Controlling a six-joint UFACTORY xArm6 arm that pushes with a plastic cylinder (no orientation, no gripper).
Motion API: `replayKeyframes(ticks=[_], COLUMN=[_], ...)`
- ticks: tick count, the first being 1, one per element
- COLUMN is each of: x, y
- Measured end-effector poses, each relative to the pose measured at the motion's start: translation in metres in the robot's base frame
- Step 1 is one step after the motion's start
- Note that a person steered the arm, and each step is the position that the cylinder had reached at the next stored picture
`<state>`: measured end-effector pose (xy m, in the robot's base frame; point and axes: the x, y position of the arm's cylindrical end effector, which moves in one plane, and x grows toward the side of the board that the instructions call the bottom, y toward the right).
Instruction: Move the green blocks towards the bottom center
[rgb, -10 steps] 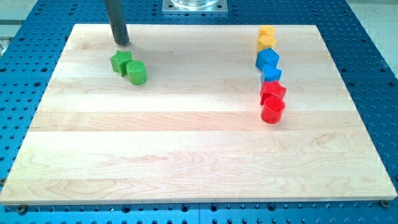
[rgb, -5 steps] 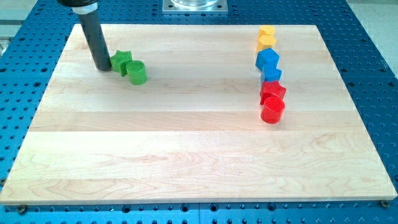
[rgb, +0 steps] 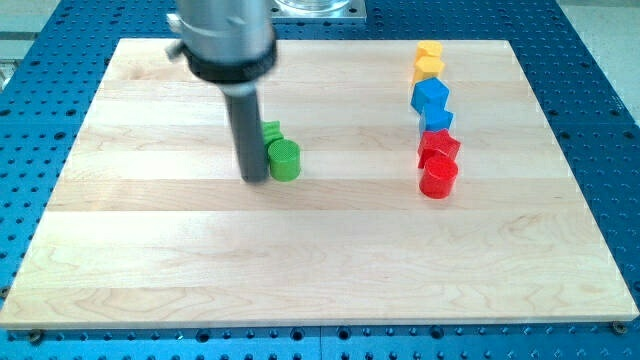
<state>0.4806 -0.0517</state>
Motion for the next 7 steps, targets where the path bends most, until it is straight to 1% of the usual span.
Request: replayKeyframes(ticks=[1,2,3,4,5,6,7], x=[-0.022,-0.066,-0.077,-0.121,-0.110,-0.053,-0.043], y=[-0.019,-0.038,-0.066,-0.039,0.004,0.010,0.030])
